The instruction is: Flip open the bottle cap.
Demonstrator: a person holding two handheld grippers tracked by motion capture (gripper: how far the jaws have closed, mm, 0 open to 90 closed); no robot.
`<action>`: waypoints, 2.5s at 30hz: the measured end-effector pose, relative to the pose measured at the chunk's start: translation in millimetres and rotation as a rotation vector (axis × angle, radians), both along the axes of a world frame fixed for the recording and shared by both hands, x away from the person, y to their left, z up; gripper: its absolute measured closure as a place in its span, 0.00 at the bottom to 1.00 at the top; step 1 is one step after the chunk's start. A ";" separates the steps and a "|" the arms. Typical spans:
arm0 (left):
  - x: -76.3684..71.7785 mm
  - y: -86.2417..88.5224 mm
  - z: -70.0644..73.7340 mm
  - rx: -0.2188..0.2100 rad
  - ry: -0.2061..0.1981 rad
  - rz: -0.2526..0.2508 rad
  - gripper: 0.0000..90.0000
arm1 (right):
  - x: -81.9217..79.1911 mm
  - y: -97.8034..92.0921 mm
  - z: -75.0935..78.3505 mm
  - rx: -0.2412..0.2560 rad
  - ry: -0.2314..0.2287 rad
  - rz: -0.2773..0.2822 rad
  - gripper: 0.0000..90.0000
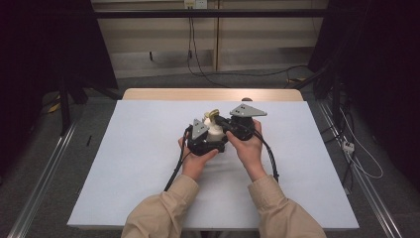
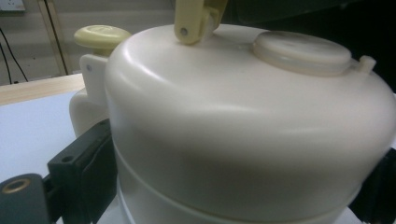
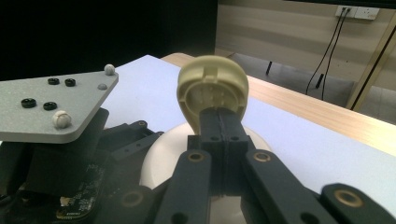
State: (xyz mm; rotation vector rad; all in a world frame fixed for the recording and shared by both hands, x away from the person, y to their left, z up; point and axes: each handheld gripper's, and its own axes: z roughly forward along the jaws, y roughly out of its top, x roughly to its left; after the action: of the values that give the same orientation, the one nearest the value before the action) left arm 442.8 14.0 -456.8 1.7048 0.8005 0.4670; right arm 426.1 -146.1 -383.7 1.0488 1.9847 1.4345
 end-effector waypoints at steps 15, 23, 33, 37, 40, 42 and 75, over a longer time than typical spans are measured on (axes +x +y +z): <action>-0.3 -0.1 -0.2 -0.001 0.000 0.003 0.07 | 1.6 -2.9 -0.1 0.007 0.000 -0.001 1.00; -0.1 0.7 0.6 0.002 0.003 -0.004 0.07 | 0.0 -4.4 1.1 0.018 0.001 -0.003 1.00; -1.7 1.4 -0.7 0.064 0.047 -0.015 0.04 | -8.3 -12.5 1.0 0.022 -0.001 -0.013 0.91; -2.4 2.9 -0.6 0.069 0.078 -0.013 0.04 | -11.5 -17.4 -0.5 0.028 -0.005 -0.023 0.82; -3.1 3.7 0.3 0.083 0.086 -0.017 0.04 | -13.5 -20.6 -0.5 0.039 -0.005 -0.032 0.72; -2.3 5.9 0.1 0.082 0.112 -0.026 0.04 | -15.3 -21.7 -0.8 0.044 -0.003 -0.031 0.65; -50.2 96.2 13.8 0.052 0.114 -0.063 0.05 | -55.2 -46.7 -25.6 0.059 0.024 -0.052 0.14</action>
State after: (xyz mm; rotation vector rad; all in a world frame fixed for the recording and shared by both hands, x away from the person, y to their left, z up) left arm 392.7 110.3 -443.0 1.8127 0.8200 0.3527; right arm 370.9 -192.8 -409.3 1.1398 1.9275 1.4672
